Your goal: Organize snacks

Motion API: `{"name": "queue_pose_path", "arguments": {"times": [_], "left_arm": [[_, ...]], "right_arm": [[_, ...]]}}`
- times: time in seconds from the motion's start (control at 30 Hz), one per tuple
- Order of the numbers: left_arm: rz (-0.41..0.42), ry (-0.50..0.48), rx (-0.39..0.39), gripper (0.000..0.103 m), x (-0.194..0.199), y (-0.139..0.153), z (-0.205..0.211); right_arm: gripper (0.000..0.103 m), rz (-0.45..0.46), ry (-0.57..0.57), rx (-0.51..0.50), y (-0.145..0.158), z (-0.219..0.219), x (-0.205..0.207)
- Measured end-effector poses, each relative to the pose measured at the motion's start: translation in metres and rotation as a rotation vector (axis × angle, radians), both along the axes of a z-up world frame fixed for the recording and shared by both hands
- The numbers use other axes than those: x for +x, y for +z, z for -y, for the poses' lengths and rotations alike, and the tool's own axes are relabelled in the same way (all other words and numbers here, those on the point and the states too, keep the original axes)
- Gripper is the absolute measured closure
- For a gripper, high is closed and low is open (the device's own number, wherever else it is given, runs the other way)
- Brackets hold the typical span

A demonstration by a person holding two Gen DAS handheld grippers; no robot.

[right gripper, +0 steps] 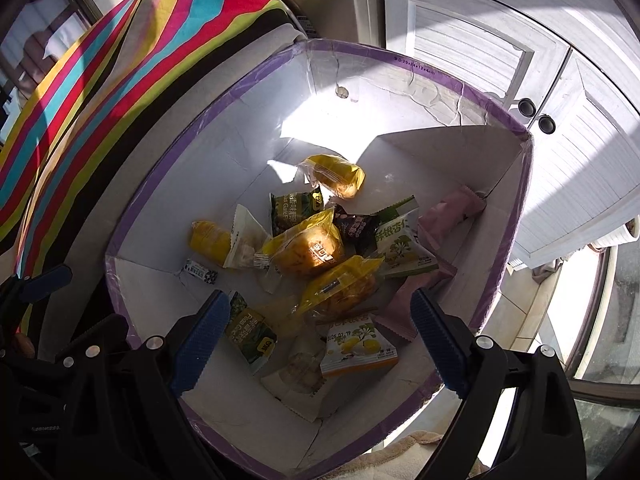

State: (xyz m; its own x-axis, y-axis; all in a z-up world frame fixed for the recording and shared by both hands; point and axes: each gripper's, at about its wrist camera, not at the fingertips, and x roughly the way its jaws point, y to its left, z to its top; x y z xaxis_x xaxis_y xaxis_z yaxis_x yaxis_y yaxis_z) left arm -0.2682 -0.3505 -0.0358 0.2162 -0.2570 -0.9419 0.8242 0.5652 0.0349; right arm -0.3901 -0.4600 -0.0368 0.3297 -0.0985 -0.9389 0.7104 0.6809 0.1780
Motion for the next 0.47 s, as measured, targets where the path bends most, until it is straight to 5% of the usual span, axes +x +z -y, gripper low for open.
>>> {"name": "queue_pose_path", "arguments": {"times": [0.47], "left_arm": [[-0.020, 0.009, 0.005, 0.002, 0.0012, -0.0036, 0.0013]], "right_arm": [[0.015, -0.001, 0.002, 0.008, -0.0030, -0.0013, -0.0005]]}}
